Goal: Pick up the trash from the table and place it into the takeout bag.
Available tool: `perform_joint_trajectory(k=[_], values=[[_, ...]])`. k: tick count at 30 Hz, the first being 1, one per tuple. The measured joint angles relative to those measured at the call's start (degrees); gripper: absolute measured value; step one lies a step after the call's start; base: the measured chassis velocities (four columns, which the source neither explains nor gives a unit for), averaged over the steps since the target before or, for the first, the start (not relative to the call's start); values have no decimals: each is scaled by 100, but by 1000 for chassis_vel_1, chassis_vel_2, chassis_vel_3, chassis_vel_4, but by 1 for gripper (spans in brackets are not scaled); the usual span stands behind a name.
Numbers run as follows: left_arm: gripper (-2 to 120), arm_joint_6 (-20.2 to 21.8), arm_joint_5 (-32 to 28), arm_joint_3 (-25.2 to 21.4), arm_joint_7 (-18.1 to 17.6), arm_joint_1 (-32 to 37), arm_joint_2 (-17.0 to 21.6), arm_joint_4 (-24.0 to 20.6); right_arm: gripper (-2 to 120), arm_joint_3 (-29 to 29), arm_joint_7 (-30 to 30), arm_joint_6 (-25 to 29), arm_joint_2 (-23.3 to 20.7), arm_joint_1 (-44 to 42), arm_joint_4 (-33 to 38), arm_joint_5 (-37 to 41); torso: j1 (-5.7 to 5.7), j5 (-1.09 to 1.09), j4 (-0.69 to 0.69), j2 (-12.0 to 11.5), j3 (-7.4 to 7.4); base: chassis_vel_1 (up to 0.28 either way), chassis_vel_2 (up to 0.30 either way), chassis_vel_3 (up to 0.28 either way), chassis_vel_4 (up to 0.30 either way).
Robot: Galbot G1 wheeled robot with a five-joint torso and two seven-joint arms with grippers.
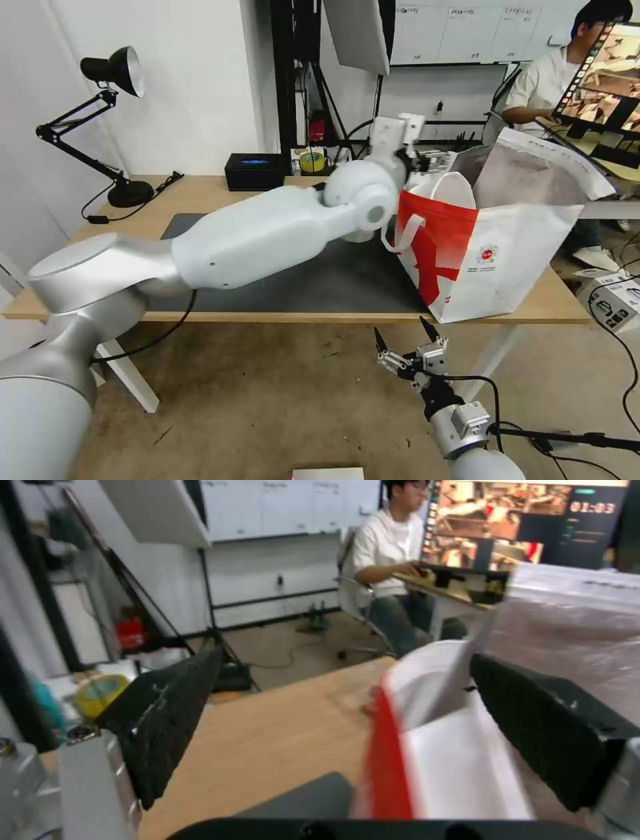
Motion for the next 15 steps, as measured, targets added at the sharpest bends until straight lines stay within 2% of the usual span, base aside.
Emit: perform_joint_trajectory(k=[2, 4, 5, 8, 9, 12, 13, 15], values=[[100, -120, 213, -39, 81, 160, 296, -203, 100, 0, 0, 0, 0, 0, 0, 0, 0, 0, -1, 0, 0, 0, 0, 0, 0], [100, -264, 440, -155, 209, 424, 747, -510, 100, 0, 0, 0, 0, 0, 0, 0, 0, 0, -1, 0, 0, 0, 0, 0, 0], [100, -264, 440, -155, 209, 424, 747, -510, 100, 0, 0, 0, 0, 0, 0, 0, 0, 0, -1, 0, 0, 0, 0, 0, 0], [100, -434, 666, -538, 505, 1006, 1500, -942, 100, 0, 0, 0, 0, 0, 0, 0, 0, -1, 1, 0, 0, 0, 0, 0, 0], [100, -434, 666, -538, 505, 1006, 1500, -942, 100, 0, 0, 0, 0, 0, 0, 0, 0, -1, 1, 0, 0, 0, 0, 0, 0], [100, -669, 889, -1053, 983, 1773, 2185, -1232, 100, 0, 0, 0, 0, 0, 0, 0, 0, -2, 2, 0, 0, 0, 0, 0, 0], [100, -669, 889, -1053, 983, 1773, 2185, -1232, 100, 0, 0, 0, 0, 0, 0, 0, 0, -2, 2, 0, 0, 0, 0, 0, 0], [100, -765, 952, -1508, 1324, 2365, 2590, -1353, 100, 0, -1, 0, 0, 0, 0, 0, 0, -3, 2, 0, 0, 0, 0, 0, 0]])
